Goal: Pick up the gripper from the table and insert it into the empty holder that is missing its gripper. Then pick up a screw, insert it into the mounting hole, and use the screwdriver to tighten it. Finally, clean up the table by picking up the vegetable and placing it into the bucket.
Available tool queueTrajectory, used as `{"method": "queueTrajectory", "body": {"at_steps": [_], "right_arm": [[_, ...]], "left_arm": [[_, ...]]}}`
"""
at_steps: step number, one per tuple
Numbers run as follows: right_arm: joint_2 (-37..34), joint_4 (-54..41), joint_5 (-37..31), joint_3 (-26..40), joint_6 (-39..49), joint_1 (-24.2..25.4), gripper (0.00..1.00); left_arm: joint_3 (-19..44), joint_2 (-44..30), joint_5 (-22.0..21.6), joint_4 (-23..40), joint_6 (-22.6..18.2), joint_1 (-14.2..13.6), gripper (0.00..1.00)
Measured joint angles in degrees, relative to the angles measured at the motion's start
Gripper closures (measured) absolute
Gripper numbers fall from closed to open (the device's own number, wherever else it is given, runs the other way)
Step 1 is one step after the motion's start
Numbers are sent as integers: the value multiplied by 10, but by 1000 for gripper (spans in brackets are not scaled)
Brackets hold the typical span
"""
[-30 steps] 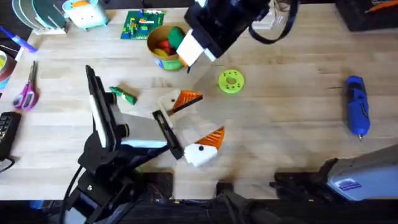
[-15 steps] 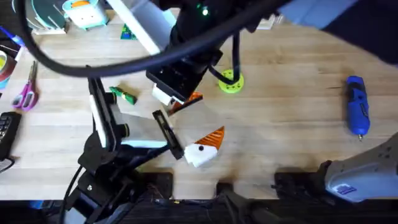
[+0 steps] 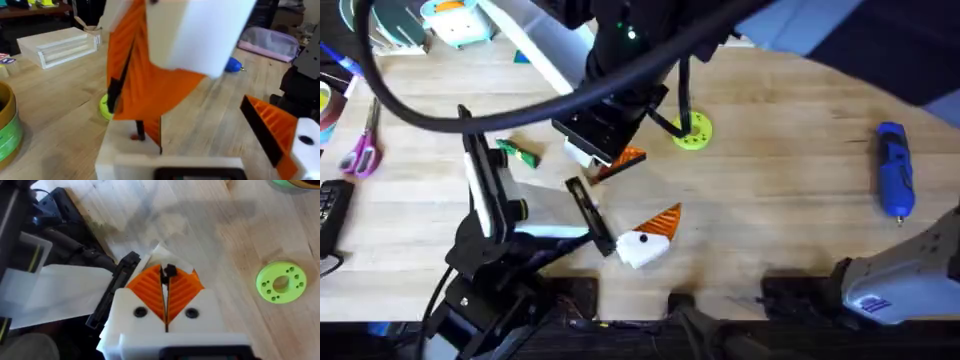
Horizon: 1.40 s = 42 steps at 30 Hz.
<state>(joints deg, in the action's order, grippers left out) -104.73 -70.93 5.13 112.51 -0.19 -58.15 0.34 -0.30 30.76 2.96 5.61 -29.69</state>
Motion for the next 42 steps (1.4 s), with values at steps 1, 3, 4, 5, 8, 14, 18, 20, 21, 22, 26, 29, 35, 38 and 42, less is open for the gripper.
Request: {"method": "queueTrajectory", "body": {"at_steps": [1, 3, 4, 5, 8, 14, 18, 20, 21, 22, 26, 29, 35, 38, 42], "right_arm": [[0, 2, 0, 0, 0, 1, 995], [0, 6, 0, 0, 2, 2, 995], [0, 8, 0, 0, 3, 3, 995], [0, 8, 0, 0, 4, 4, 995], [0, 6, -7, 0, 7, 6, 995], [0, 4, -15, 0, 9, 7, 995], [0, 6, -10, 0, 9, 7, 995], [0, 5, -5, 0, 9, 7, 995], [0, 5, -3, 0, 9, 7, 995], [0, 4, -1, 0, 9, 7, 995], [0, 3, 3, 0, 9, 7, 995], [0, 3, 5, 0, 9, 7, 995], [-15, 6, 4, 0, 10, 8, 995], [-24, -1, 5, 1, 11, 9, 995], [-29, -3, 5, 1, 11, 9, 995]], "left_arm": [[0, 0, 0, 0, 0, 0, 8], [0, 0, 0, 0, 0, 0, 8], [0, 0, 0, 0, 0, 0, 8], [0, 0, 0, 0, 0, 0, 8], [0, 0, 1, 0, 0, 0, 8], [0, 0, 1, 0, 0, 0, 8], [0, 0, 1, 0, 0, 0, 8], [0, 0, 1, 0, 0, 0, 8], [0, 0, 1, 0, 0, 0, 8], [0, 0, 1, 0, 0, 0, 8], [0, 0, 1, 0, 0, 0, 8], [0, 0, 1, 0, 0, 0, 9], [0, -1, 2, 1, 4, 0, 8], [0, 0, 3, 0, 2, 0, 8], [0, -1, 4, 0, 6, 0, 8]]}}
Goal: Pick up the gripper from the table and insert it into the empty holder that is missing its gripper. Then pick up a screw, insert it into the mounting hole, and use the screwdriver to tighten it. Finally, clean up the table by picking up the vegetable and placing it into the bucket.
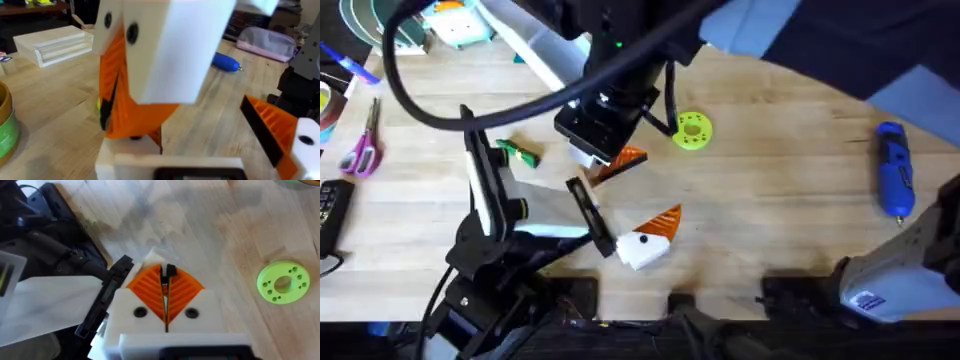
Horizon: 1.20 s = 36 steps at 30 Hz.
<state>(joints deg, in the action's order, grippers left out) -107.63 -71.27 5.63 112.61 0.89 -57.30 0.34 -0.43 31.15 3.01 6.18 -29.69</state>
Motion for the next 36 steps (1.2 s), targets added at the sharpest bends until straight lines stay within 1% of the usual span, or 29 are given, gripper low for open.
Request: {"method": "queueTrajectory", "body": {"at_steps": [9, 10, 14, 16, 17, 20, 22, 27, 30, 36], "right_arm": [[0, -7, 0, 1, -1, 0, 984], [0, -8, 0, 1, -1, 0, 902], [0, -17, -7, 2, -1, 0, 322], [2, -24, -18, 4, 0, 10, 54], [3, -28, -16, 6, -1, 14, 23], [17, -51, -9, 10, -1, 17, 12], [39, -79, 0, 10, 4, 23, 11], [114, -157, 48, 18, 56, 81, 10], [159, -196, 65, 22, 88, 116, 10], [212, -213, 79, 24, 132, 140, 10]], "left_arm": [[0, 0, 4, 0, 1, 0, 8], [0, 0, 4, 0, 1, 0, 8], [0, 0, 2, 0, 0, 0, 8], [0, 0, 1, 0, 0, 0, 8], [0, 0, 2, 0, -1, 0, 8], [0, 0, 4, 0, -2, 0, 8], [0, 0, 4, 0, -3, 0, 8], [0, 0, 4, 0, -4, 0, 8], [0, 0, 4, 0, -4, 0, 9], [0, 0, 3, 0, -4, 0, 8]]}}
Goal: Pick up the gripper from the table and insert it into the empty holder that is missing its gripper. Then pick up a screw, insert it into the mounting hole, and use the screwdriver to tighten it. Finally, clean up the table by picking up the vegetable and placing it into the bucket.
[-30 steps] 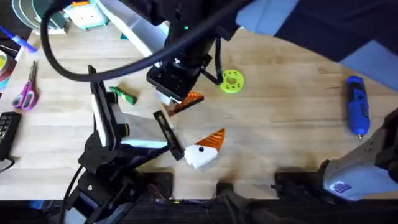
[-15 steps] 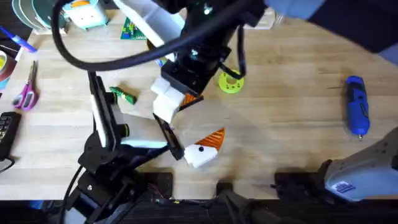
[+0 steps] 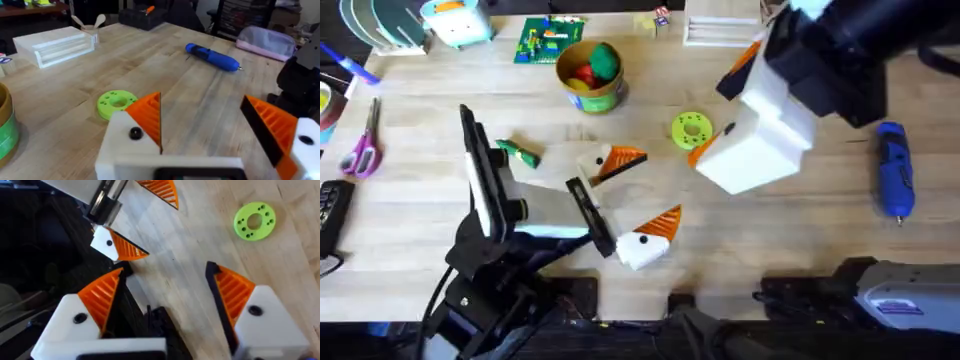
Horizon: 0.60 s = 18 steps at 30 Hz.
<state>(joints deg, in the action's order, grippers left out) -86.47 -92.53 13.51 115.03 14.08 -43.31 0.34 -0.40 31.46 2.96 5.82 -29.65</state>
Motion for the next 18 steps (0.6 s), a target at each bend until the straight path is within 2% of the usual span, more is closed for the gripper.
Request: {"method": "queueTrajectory", "body": {"at_steps": [6, 7, 12, 14, 18], "right_arm": [[34, 0, 3, -22, 14, 37, 10], [41, 0, 3, -30, 15, 45, 10], [79, 3, 8, -84, 22, 84, 9], [95, 7, 15, -112, 23, 102, 9], [134, 38, 29, -177, 25, 157, 9]], "left_arm": [[0, 0, 0, 0, 1, 0, 20], [0, 0, -2, 0, 0, 0, 149], [0, 0, -4, 0, -1, 0, 941], [0, 0, -6, 0, -4, 0, 990], [0, 0, -8, 0, -4, 0, 992]]}}
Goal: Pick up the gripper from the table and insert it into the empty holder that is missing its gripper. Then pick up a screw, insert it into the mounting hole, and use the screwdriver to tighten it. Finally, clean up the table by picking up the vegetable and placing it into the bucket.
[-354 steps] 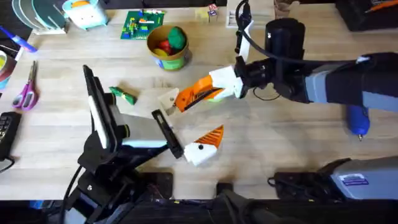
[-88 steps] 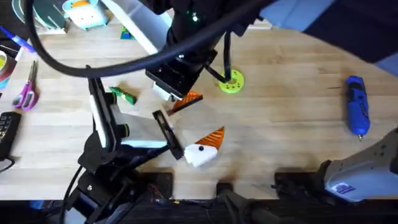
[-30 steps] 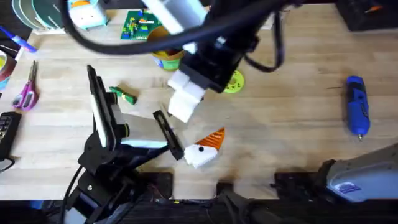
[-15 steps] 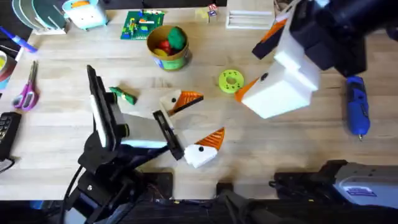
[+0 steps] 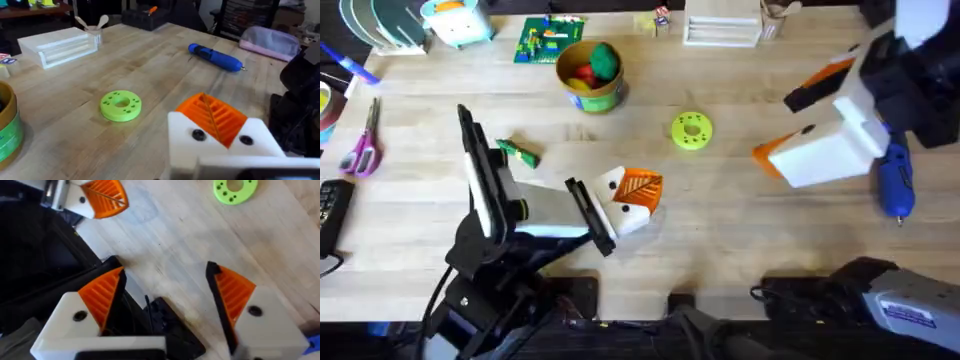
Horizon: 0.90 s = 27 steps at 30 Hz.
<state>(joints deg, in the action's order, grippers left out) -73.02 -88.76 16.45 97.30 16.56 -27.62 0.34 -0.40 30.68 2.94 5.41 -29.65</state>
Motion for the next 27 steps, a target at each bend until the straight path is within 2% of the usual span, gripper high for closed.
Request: {"method": "queueTrajectory", "body": {"at_steps": [3, 10, 14, 19, 23, 27], "right_arm": [[28, 35, 4, -53, -3, 58, 9], [57, 135, 2, -173, -29, 251, 9], [53, 195, -53, -218, -72, 374, 9], [23, 279, -117, -232, -126, 507, 9], [-16, 308, -135, -232, -136, 566, 9], [-60, 327, -141, -232, -130, 598, 9]], "left_arm": [[0, 0, 0, 0, 0, 0, 994], [0, 0, -1, 0, 0, 0, 994], [0, 0, -1, 0, 0, 0, 994], [0, 0, -1, 0, 0, 0, 994], [0, 0, -1, 0, 0, 0, 994], [0, 0, -3, 0, 0, 0, 994]]}}
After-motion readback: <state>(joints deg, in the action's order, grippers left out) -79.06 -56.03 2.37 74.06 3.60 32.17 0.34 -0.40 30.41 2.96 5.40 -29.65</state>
